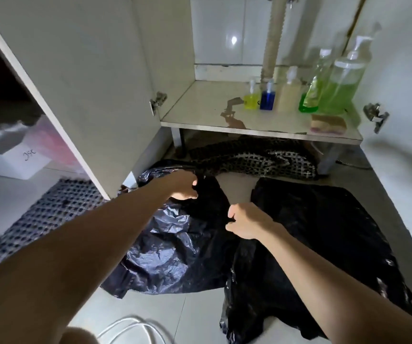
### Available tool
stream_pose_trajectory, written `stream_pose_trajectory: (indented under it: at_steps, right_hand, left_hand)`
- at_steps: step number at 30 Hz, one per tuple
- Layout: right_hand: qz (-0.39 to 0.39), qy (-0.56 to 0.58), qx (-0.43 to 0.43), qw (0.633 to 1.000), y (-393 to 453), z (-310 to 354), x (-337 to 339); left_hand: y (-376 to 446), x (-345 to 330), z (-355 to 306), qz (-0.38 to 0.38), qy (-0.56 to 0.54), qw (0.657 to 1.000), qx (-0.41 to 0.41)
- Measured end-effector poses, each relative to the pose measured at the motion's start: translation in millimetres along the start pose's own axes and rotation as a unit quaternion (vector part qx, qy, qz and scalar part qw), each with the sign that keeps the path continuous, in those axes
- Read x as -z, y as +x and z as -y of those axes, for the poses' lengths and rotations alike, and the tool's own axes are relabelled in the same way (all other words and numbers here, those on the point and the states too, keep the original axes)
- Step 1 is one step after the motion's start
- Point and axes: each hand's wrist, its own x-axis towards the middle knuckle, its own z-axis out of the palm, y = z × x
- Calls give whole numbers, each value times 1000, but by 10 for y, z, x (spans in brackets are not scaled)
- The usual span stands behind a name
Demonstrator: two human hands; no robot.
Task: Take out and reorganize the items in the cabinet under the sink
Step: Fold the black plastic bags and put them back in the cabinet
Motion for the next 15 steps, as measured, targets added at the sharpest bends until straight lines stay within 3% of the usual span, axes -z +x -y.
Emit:
stream_pose_trajectory:
  at_steps: [5, 11, 15]
  right_hand:
    - [2, -9, 5, 1000, 377, 219, -526]
    - [-100, -53, 22, 993, 881, 414, -977]
    - [-138, -57, 14, 989, 1049, 520, -1058]
  left_hand:
    - [62, -630, 559, 115, -5, 986, 122]
    - [227, -1089, 976, 31, -177, 950, 254]
    - [260, -1287, 1142, 22, -198, 949, 245]
